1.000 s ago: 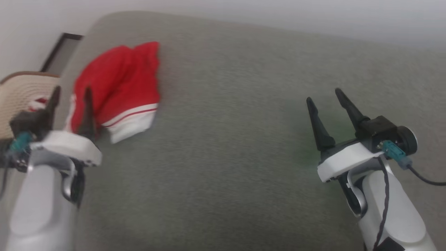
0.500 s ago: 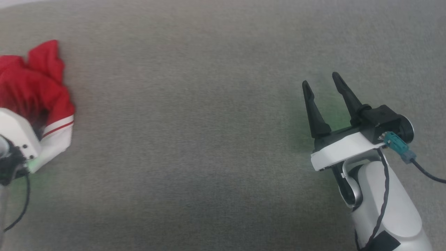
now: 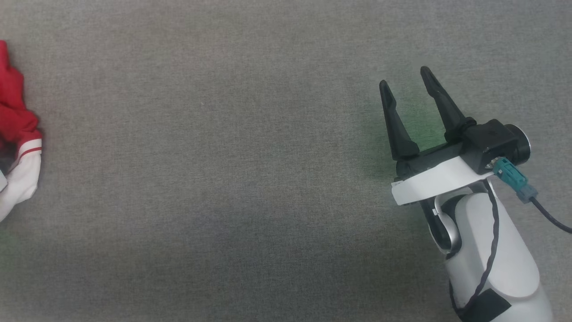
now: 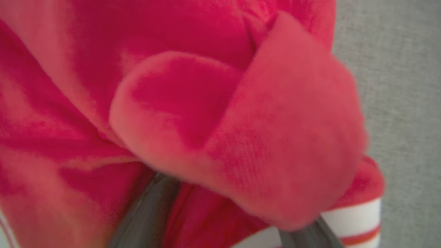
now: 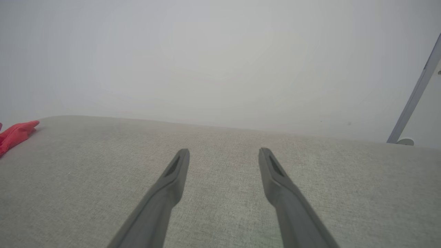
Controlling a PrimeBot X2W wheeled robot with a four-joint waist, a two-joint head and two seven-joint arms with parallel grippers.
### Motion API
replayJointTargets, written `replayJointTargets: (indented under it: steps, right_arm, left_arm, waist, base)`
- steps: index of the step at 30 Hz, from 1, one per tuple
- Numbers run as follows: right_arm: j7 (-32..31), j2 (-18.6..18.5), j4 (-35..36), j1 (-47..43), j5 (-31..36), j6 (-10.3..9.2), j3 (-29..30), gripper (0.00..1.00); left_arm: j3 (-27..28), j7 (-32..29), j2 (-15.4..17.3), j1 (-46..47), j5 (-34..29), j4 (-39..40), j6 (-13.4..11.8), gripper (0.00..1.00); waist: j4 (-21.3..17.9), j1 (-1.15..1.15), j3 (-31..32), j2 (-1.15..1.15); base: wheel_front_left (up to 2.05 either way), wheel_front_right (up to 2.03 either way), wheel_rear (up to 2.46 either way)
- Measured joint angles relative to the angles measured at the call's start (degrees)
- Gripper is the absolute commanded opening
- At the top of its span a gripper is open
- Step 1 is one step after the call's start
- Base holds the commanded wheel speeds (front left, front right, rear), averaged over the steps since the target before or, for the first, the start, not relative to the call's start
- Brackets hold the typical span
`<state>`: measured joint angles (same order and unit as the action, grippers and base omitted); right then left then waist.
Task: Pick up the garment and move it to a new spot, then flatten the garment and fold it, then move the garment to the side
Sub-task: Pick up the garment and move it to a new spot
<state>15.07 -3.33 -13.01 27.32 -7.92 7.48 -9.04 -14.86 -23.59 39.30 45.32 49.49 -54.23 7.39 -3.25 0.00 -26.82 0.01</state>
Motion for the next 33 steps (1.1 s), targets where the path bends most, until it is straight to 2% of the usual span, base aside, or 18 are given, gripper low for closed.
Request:
replayJointTargets:
  steps: [2, 11, 14, 19, 26, 33]
  right_arm:
    - [0.0, 0.01, 0.42, -0.03, 0.02, 0.0, -0.19, 1.0]
    - [0.0, 0.12, -0.25, -1.76, -0.05, 0.01, 0.34, 1.0]
    - [0.01, 0.19, -0.32, -2.99, -0.47, 0.01, 1.78, 1.0]
    - [0.0, 0.33, -0.24, -5.18, -0.92, 0.01, 3.89, 1.0]
    - [0.02, 0.27, 1.44, -7.04, -2.86, 0.01, 7.22, 1.0]
    - [0.03, 0.29, 3.03, -8.02, -7.12, 0.01, 7.87, 1.0]
  left_arm:
    - [-1.13, 1.07, 0.01, 0.05, 0.48, -0.09, -0.14, 0.0]
    - [-5.45, 12.55, -2.02, -0.36, 0.92, -1.29, -0.1, 0.0]
    - [-5.49, 18.12, -2.58, 0.7, 1.07, -0.84, 0.02, 0.0]
    - [-7.98, 22.37, -2.34, 2.2, 1.58, 4.47, 0.02, 0.0]
    - [-14.54, 21.98, -1.02, 2.91, 4.04, 19.33, 0.01, 0.0]
    - [-22.3, 15.78, -1.2, 5.77, 5.03, 34.09, 0.02, 0.0]
  waist:
    - [-0.09, 0.0, 0.48, 0.0]
    - [1.12, 0.0, 5.39, -0.01]
    - [1.84, 0.01, 7.79, -0.01]
    - [2.65, 0.0, 11.71, -0.01]
    - [0.35, 0.0, 13.59, -0.01]
    - [-4.8, 0.0, 11.94, -0.01]
  base:
    - [0.0, 0.0, 0.0]
    - [0.0, 0.0, 0.0]
    - [0.0, 0.0, 0.0]
    - [0.0, 0.0, 0.0]
    - [0.0, 0.0, 0.0]
    - [0.0, 0.0, 0.0]
